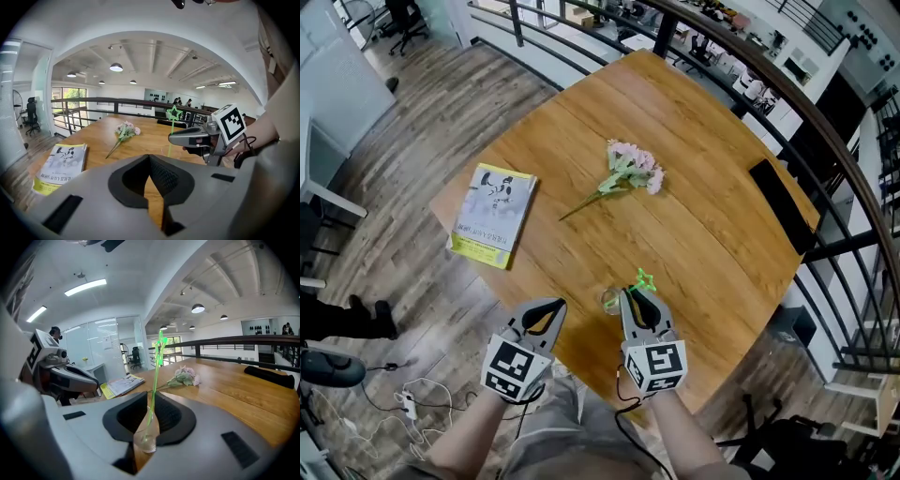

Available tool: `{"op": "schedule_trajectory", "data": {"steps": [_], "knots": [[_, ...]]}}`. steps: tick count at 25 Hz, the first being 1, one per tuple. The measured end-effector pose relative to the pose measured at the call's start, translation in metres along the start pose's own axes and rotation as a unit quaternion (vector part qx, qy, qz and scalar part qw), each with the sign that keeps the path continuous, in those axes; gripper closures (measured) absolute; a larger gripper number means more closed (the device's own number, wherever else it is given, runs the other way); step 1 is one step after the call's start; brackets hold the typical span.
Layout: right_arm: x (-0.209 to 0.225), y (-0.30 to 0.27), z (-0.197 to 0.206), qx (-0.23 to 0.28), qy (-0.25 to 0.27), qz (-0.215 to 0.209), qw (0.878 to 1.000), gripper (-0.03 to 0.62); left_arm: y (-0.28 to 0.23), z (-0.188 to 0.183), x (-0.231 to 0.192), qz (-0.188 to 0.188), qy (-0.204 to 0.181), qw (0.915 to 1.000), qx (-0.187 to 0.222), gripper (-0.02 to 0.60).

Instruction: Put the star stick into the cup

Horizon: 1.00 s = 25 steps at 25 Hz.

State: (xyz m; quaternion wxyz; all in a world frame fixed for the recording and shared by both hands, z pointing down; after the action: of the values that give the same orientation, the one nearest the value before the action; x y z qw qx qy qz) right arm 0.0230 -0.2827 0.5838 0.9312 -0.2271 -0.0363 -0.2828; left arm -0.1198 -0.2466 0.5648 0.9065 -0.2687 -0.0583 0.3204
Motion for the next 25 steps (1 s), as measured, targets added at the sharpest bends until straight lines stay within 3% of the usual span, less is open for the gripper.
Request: {"op": "schedule_trajectory", "data": {"steps": [1, 3, 4, 8, 17, 25], "knots": [[0.0, -0.001, 0.001, -0.006, 0.003, 0.0, 1.0, 0.535, 0.001, 0.0, 0.0, -0.001, 0.0, 1.0, 0.0, 0.568], [0.0, -0.002, 0.003, -0.019, 0.007, 0.001, 1.0, 0.405, 0.003, 0.0, 0.001, -0.005, -0.001, 1.0, 0.001, 0.568], [-0.001, -0.001, 0.003, -0.024, 0.008, 0.001, 1.0, 0.373, 0.004, 0.0, 0.001, -0.007, -0.002, 1.0, 0.002, 0.568], [-0.007, 0.008, -0.007, -0.021, 0.004, -0.016, 1.0, 0.349, 0.013, -0.008, 0.003, -0.016, -0.004, 0.9998, 0.012, 0.568], [-0.011, 0.052, -0.071, 0.047, 0.022, -0.016, 0.999, 0.351, 0.039, -0.05, 0.005, -0.038, -0.029, 0.9972, 0.057, 0.568], [-0.027, 0.101, -0.145, 0.13, 0.06, -0.042, 0.989, 0.502, 0.072, -0.107, 0.009, -0.059, -0.064, 0.9902, 0.11, 0.568]]}}
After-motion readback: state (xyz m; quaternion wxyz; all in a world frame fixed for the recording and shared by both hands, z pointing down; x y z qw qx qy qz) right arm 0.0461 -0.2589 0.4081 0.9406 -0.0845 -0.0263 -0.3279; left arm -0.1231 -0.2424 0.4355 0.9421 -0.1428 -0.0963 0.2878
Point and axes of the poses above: the fingertips, and each gripper's own axes: y backward along the fingers, x to its right, z out of its underside, the point moved 3 cm from there along y, backward along the fingers, and after that the axes turned 3 degrees about -y, right-handed, at the moved point
